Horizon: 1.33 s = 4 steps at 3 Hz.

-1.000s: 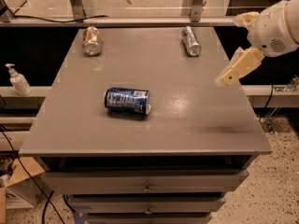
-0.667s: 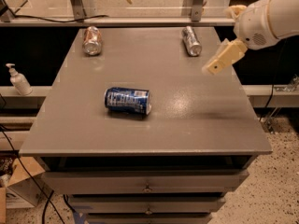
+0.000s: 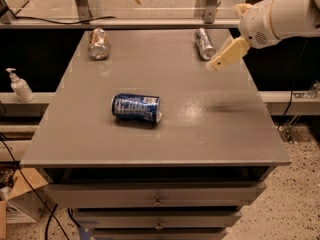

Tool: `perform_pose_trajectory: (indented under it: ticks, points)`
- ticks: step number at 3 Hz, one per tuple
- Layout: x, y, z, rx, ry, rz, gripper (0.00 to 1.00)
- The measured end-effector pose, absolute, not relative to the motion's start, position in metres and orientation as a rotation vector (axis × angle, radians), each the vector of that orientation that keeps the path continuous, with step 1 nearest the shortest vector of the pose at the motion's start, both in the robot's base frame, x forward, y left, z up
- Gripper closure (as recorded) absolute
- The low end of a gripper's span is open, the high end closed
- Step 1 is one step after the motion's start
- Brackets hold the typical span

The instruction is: Move redbull can near orange can

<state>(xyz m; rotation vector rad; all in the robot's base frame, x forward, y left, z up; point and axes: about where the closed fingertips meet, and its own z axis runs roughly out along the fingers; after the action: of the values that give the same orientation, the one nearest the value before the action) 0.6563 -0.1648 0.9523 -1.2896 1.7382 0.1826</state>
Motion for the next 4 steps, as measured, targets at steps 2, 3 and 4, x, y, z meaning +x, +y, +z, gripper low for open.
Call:
perform_pose_trajectory:
  ticks: [2,3,4]
  points:
    - [0.690,-0.148,0.939,-1.218,1.690,0.249,0.00]
    - [0.717,-0.139,0.928,-1.194,1.672,0.285,0.00]
    - [0.738,-0.138,0.910,-1.138,1.694,0.315,0.00]
